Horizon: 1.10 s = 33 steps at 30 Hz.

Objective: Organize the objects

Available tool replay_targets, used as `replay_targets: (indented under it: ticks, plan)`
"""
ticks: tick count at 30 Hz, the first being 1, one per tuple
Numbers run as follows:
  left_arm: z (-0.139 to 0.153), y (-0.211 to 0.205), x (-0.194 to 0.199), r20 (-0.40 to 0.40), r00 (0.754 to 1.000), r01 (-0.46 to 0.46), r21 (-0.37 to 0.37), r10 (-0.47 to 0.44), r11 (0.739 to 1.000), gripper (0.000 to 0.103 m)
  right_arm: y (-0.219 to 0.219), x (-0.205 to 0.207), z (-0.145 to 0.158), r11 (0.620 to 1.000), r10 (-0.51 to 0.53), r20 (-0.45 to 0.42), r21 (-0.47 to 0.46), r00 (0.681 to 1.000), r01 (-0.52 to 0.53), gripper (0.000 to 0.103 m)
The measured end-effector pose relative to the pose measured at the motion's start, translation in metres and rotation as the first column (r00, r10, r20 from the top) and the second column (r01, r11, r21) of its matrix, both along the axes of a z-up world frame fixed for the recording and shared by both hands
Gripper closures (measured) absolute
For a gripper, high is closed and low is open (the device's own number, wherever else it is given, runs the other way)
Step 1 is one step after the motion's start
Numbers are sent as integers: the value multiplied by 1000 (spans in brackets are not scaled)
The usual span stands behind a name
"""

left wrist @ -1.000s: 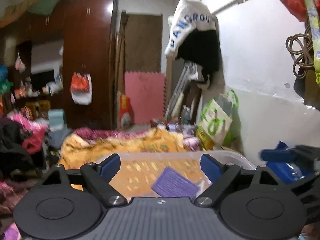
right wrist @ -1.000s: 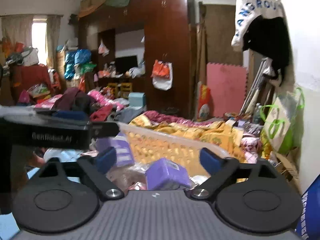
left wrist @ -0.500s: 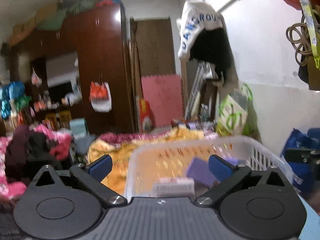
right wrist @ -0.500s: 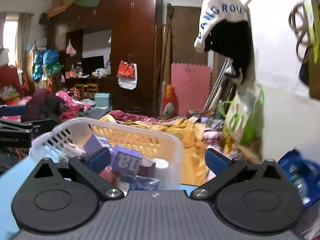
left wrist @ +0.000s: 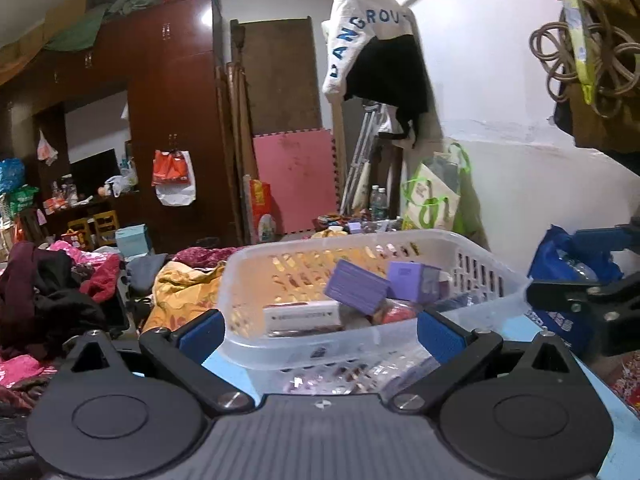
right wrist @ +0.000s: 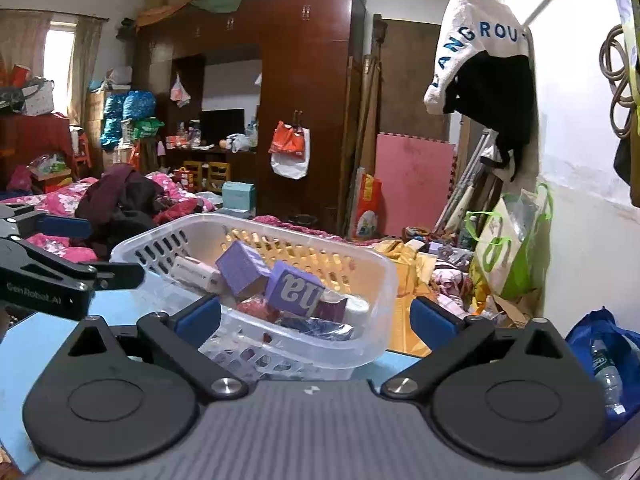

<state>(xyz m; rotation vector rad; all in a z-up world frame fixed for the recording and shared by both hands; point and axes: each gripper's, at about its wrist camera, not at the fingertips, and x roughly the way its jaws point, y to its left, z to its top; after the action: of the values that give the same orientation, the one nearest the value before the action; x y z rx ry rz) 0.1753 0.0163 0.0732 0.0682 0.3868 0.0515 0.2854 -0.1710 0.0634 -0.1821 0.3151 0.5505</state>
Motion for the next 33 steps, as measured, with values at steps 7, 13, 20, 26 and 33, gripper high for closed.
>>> replay_targets:
  ticks: [7,13,20,26,33]
  plan:
    - [-5,-6,-2,-14,1000,1,-4,-1,1000,0,-6,-1,-5,1000,10,-7,15,1000,-10,0]
    - [-8,-7,-2,-25,1000,2,-13,-2,1000,0,-9,-1,-6,1000,9,-11,29,1000,-9,0]
    - [-8,-7,-3,-28,1000,0,-26,-1,1000,0,-9,-1,-8,1000,11,-18,29,1000,-11,0]
    - [-8,-5,1,-36,999,-16,-30,15,999,0,-10,0,-11,999,6,-27,38,1000,-5,0]
    - [-11,-5,2,-51,999,-10,-34,8,999,0,-13,0,-13,999,0,-35,48,999,1,0]
